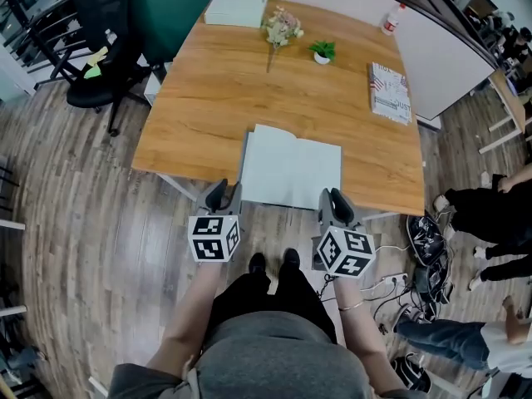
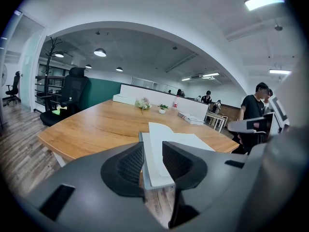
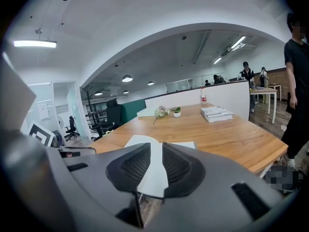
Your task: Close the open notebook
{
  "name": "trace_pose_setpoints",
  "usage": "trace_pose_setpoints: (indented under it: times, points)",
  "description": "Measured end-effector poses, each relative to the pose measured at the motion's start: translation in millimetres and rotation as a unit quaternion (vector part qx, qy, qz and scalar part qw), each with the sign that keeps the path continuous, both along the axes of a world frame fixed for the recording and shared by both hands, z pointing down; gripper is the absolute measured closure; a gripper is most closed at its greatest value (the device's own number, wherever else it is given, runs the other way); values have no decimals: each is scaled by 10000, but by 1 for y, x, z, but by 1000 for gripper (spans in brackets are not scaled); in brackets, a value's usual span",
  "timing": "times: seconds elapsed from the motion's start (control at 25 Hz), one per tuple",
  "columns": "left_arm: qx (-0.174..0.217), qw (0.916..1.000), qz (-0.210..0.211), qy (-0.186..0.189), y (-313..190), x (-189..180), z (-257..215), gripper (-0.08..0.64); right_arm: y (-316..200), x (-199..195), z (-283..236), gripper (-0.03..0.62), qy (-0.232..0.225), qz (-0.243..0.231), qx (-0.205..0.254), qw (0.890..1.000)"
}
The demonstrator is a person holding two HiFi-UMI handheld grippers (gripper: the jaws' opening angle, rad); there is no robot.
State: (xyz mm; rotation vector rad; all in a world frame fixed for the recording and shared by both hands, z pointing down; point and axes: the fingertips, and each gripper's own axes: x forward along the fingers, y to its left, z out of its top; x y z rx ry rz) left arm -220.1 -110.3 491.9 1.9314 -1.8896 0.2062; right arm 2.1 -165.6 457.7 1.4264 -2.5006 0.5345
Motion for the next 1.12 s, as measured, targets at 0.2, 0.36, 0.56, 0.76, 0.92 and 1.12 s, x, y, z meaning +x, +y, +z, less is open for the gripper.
trace_pose_setpoints:
  times: [0.2, 0.36, 0.56, 0.76, 0.92, 1.12]
  points:
    - [-147, 9998, -158, -19, 6, 0, 9, 448, -5, -7, 7, 512, 65, -250, -99, 9996]
    - [-276, 9988, -394, 50, 11, -3, 18, 448, -9, -13, 14, 512, 80, -474, -195, 9987]
    - [-422, 9971, -617, 144, 16, -1, 31, 448, -13, -15, 24, 514, 118, -683, -329, 9970]
    - [-571, 9948, -809, 232, 20, 0, 42, 448, -17, -22, 32, 517, 163, -936, -467, 9944]
    - [-685, 9930, -910, 303, 22, 2, 53, 448, -18, -28, 40, 517, 209, -1111, -574, 9919]
    - [-793, 9905, -1035, 427, 24, 4, 64, 448, -20, -32, 51, 518, 267, -1277, -703, 9890]
